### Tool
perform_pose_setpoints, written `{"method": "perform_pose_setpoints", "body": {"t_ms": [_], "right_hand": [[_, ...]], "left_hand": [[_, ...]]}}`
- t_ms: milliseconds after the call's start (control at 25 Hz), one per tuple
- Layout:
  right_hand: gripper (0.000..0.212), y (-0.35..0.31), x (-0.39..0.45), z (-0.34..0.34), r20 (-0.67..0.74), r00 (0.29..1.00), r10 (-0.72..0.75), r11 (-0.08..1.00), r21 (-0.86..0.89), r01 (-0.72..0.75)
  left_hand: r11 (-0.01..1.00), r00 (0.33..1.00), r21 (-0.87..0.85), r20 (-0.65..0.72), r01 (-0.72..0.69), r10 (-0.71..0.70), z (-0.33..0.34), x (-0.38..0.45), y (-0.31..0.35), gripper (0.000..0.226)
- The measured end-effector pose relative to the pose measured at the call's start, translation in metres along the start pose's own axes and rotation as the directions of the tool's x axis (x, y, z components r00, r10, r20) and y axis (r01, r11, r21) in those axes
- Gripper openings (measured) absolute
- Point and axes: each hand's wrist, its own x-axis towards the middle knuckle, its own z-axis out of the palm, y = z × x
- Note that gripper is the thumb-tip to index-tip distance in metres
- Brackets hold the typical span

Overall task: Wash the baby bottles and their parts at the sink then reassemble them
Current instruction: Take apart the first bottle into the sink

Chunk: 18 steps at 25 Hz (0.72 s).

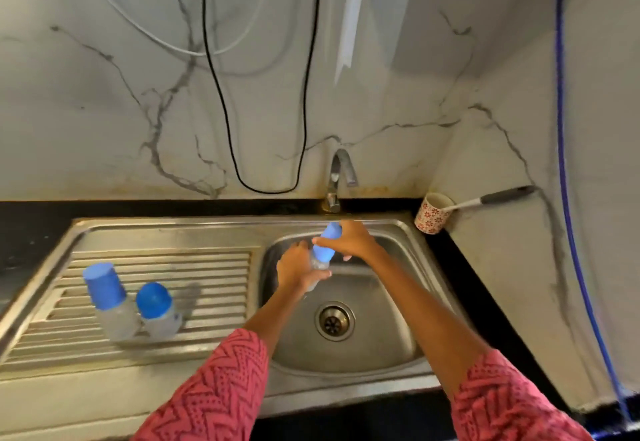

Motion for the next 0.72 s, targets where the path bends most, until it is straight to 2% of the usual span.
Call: {"method": "perform_pose_setpoints", "body": {"t_ms": [120,360,480,560,640,720], "right_hand": [[0.046,0.031,0.002,-0.007,0.036,0.999,0.007,0.993,-0.115,-0.003],[0.045,0.053,0.012,-0.013,0.191,0.978,-0.086,0.989,-0.100,0.107],[0.040,0.062,0.018,-0.016,0.315,0.931,-0.185,0.954,-0.171,0.247],[0.033,0.068,0.023,-0.021,0.385,0.894,-0.229,0.943,-0.138,0.302],[0.035,0.073,0.028,-0.026,0.413,0.879,-0.238,0.940,-0.129,0.315],[0.036,0.073,0.030,-0.030,0.398,0.901,-0.172,0.957,-0.148,0.248]], "left_hand": [[0.999,0.998,0.006,0.032,0.050,-0.050,0.028,-0.007,0.014,0.073],[0.993,0.991,-0.019,0.057,0.121,-0.119,0.048,-0.012,0.018,0.070],[0.992,0.986,0.013,0.102,0.129,-0.130,0.051,-0.009,0.016,0.066],[0.992,0.983,0.018,0.136,0.124,-0.126,0.053,-0.005,0.016,0.064],[0.994,0.979,0.043,0.173,0.101,-0.107,0.054,0.000,0.018,0.061],[0.992,0.979,0.102,0.180,0.075,-0.092,0.057,0.004,0.021,0.062]]}}
